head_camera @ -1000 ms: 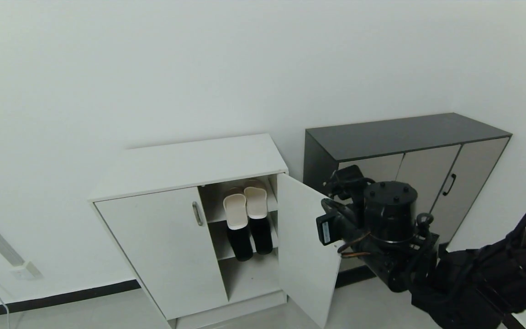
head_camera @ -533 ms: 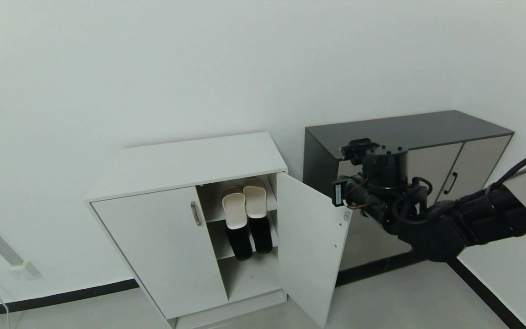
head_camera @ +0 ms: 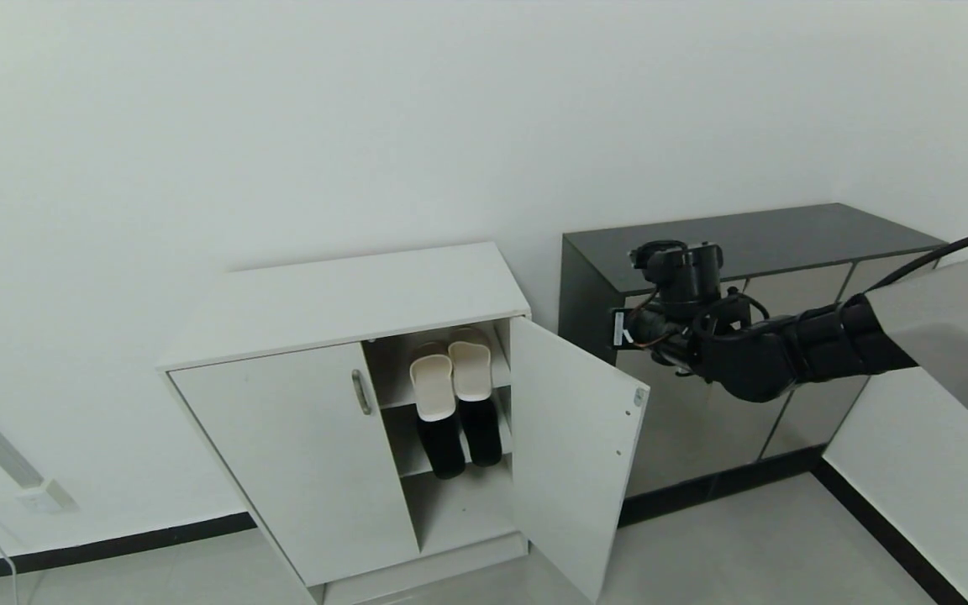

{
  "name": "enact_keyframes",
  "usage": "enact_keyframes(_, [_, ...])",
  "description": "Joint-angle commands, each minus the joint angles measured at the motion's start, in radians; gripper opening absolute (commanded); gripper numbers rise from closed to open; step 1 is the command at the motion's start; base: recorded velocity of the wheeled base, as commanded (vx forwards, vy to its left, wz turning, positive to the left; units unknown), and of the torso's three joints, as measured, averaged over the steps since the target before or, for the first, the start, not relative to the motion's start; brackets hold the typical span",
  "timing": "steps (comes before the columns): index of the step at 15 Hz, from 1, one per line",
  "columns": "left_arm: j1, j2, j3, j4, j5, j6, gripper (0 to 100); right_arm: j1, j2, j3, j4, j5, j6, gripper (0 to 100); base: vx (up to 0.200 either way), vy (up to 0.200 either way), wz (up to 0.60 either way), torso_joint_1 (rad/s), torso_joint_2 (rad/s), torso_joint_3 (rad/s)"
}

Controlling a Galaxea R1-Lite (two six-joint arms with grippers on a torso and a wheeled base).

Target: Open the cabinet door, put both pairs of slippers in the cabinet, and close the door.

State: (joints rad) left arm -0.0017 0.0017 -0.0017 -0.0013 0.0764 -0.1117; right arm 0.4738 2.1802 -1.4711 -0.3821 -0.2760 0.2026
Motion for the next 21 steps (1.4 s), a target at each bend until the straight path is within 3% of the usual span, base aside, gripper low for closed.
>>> enact_keyframes(1, [0.000,0.001,0.000,0.000,0.000,0.000,0,-0.017,0.053,-0.020,0.000,0.006,0.003,0,0.000,0.000,0.00,0.000,0.00,0.000])
enact_keyframes(21, [0.000,0.001,0.000,0.000,0.000,0.000,0,-0.026,0.112,0.015,0.055,0.017,0.040,0,0.000,0.000,0.00,0.000,0.00,0.000])
